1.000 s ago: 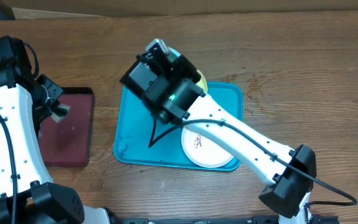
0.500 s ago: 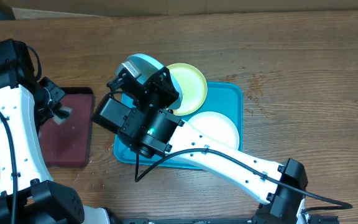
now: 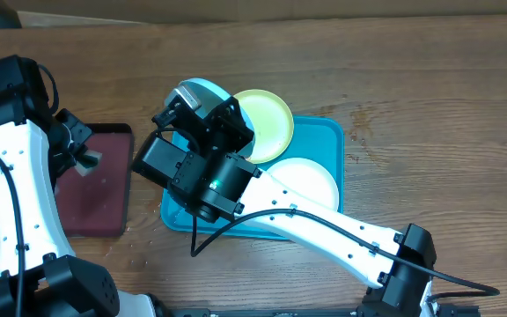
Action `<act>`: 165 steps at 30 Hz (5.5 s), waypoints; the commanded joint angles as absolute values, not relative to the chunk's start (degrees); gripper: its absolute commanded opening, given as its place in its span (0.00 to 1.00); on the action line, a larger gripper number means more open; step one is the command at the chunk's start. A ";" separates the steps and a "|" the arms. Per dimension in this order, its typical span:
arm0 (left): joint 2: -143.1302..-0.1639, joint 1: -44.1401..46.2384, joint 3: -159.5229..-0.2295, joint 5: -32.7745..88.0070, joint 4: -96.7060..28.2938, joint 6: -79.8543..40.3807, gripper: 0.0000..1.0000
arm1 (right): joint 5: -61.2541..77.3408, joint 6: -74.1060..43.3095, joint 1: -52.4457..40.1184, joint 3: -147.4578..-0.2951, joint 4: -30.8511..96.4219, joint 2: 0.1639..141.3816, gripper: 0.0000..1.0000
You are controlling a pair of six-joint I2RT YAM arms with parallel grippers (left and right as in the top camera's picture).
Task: Clean dirty plates on tray and stack at the side
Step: 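Carry the light-blue plate right and set it on the table, then move the right gripper to the yellow plate rim and grasp it, then scrub the yellow plate with the left sponge while the right gripper holds it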
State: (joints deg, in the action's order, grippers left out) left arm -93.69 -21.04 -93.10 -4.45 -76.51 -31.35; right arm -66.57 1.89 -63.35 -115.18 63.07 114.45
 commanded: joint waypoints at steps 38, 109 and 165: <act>-93.47 -20.95 -93.10 -2.87 -74.67 -30.17 0.04 | 14.22 -9.91 22.87 -104.33 76.66 110.91 0.04; -93.47 -20.86 -93.10 -0.34 -74.70 -28.25 0.04 | 5.19 -16.97 -23.83 -83.24 32.80 119.52 0.56; -106.87 8.01 -72.75 17.47 -47.59 -21.89 0.04 | 10.61 -47.64 -40.45 -80.29 33.71 119.66 0.04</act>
